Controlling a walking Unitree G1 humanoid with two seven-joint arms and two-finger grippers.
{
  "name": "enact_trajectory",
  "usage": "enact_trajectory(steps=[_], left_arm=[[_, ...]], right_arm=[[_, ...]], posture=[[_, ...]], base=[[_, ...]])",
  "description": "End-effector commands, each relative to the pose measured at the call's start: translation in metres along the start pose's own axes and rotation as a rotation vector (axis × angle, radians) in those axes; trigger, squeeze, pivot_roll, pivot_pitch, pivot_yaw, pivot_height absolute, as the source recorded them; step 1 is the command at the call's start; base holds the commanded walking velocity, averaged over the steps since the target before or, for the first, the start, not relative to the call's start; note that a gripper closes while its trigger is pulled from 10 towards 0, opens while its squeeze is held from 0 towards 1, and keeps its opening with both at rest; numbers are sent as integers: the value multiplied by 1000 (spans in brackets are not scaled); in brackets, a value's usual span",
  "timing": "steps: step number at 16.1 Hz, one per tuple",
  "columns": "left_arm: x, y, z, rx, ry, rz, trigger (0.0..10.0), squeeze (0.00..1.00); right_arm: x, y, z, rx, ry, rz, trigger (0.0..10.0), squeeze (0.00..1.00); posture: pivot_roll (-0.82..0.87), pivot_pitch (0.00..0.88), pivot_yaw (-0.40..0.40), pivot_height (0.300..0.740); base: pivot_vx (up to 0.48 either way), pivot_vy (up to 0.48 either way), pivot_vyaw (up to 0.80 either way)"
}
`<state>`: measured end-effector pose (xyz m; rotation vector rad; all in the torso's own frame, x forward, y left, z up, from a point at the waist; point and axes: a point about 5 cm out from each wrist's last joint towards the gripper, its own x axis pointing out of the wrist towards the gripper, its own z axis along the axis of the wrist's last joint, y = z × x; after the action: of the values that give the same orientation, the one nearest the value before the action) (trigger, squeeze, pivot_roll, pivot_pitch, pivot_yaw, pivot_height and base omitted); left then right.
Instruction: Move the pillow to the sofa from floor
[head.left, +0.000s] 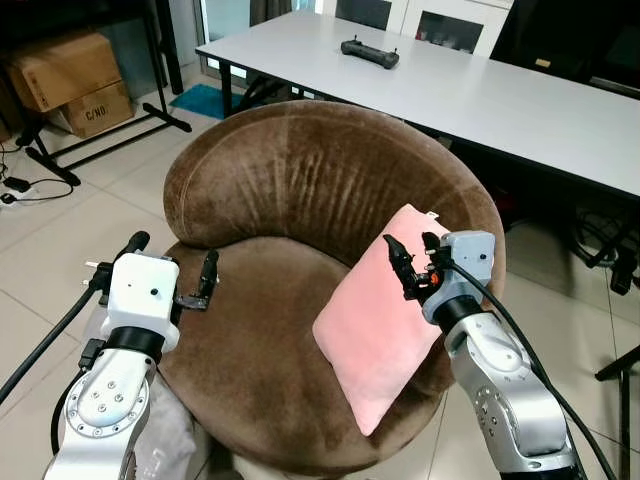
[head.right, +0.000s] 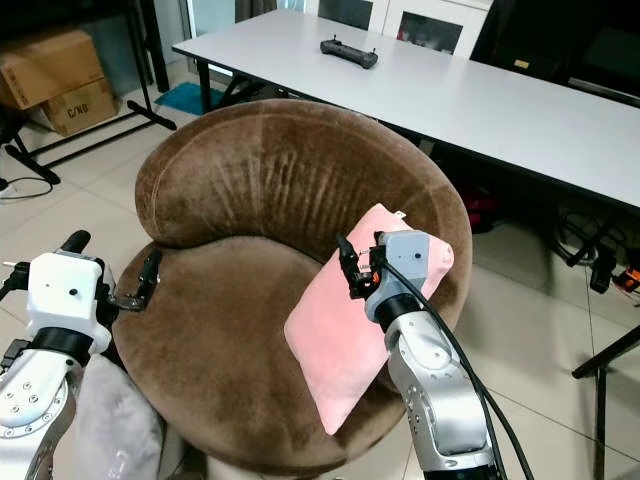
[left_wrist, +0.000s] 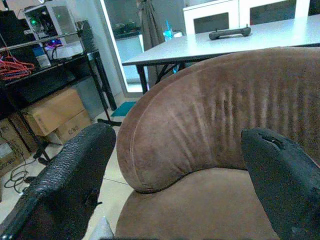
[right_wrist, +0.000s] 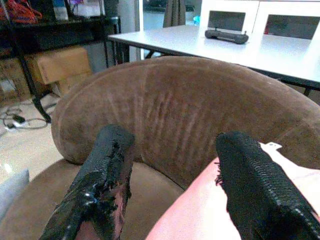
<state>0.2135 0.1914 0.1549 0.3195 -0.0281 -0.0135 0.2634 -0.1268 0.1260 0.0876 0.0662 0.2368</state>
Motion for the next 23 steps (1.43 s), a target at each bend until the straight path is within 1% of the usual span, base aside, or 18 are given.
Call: enact_trajectory(steps=[1, 3, 7, 13, 15, 17, 18, 20, 23], left_arm=[[-1, 0, 4, 4, -18, 8, 10000, 0], [-1, 0, 3, 4, -21, 12, 10000, 0], [-1, -1, 3, 2, -26, 10, 10000, 0], [-2, -1, 3, 4, -31, 4, 10000, 0], [-2, 2, 0, 10, -26, 16, 10000, 0], [1, 5, 0, 19, -29, 28, 10000, 0], [4, 7, -1, 26, -26, 28, 10000, 0], [6, 8, -2, 24, -25, 23, 10000, 0], [12, 8, -1, 26, -32, 7, 10000, 0]], right_arm=[[1, -3, 4, -20, -4, -15, 10000, 0], [2, -8, 3, -14, 22, -37, 10000, 0], [1, -7, 2, -24, 34, -41, 10000, 0], [-1, -7, -2, -8, 60, -54, 10000, 0], [-1, -15, -12, 16, 106, -105, 10000, 0], [-2, -19, -19, -22, 138, -132, 10000, 0], [-2, -18, -20, -35, 140, -124, 10000, 0], [-4, -17, -19, -27, 139, -116, 10000, 0], [-4, -17, -19, -20, 134, -123, 10000, 0]], posture=[[96, 0, -98, 740], [95, 0, -100, 740], [93, 0, -103, 740], [97, 0, -103, 740], [104, 0, -103, 740], [104, 0, -91, 740], [102, 0, -73, 740], [101, 0, -61, 740], [99, 0, -40, 740]], base=[[-240, 0, 0], [-246, 0, 0], [-243, 0, 0], [0, 0, 0], [0, 0, 0], [0, 0, 0], [0, 0, 0], [0, 0, 0], [0, 414, 0]])
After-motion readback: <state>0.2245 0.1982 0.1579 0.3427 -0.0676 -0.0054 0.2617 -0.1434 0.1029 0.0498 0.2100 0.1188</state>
